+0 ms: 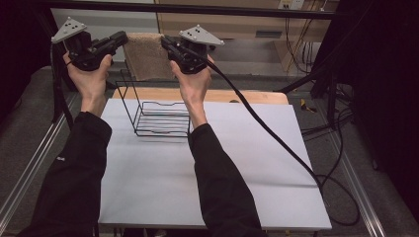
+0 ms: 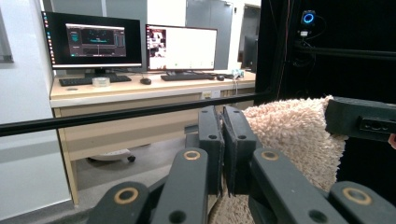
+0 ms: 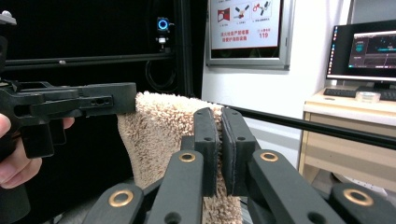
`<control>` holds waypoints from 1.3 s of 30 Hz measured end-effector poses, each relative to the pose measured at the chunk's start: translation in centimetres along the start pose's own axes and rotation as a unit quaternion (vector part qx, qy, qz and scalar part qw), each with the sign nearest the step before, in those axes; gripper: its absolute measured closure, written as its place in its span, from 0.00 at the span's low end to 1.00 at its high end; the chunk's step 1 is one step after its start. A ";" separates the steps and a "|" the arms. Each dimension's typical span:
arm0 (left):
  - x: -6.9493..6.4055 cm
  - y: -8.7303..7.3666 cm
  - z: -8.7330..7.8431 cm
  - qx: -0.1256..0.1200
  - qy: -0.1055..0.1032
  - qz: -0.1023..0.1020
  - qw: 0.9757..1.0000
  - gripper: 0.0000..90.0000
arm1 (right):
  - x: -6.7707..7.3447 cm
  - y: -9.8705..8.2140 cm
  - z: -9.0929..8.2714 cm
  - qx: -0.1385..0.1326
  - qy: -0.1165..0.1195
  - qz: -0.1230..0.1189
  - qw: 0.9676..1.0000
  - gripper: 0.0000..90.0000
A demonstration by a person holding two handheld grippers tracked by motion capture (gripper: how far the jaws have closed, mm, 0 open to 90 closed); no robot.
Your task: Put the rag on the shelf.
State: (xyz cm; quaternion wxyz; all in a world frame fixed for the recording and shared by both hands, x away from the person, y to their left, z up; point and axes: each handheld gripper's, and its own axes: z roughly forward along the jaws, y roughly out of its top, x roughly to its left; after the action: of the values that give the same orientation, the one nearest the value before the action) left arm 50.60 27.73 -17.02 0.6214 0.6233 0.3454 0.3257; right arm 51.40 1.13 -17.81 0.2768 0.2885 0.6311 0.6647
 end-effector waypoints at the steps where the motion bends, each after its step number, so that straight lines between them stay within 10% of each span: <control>1: 0.1 -0.2 0.1 0.000 -0.001 -0.002 1.000 0.96 | 0.0 -0.1 0.1 0.002 -0.001 0.001 1.000 0.96; 39: -1.0 -5.3 -2.5 0.037 -0.043 0.016 0.998 0.96 | 0.6 -5.0 -1.7 0.051 0.002 0.002 0.999 0.95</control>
State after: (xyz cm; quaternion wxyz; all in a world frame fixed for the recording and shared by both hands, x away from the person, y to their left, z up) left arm 47.84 28.23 -22.23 0.6068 0.6645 0.3201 0.2961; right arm 49.77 0.72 -22.84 0.2589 0.3024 0.6640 0.6329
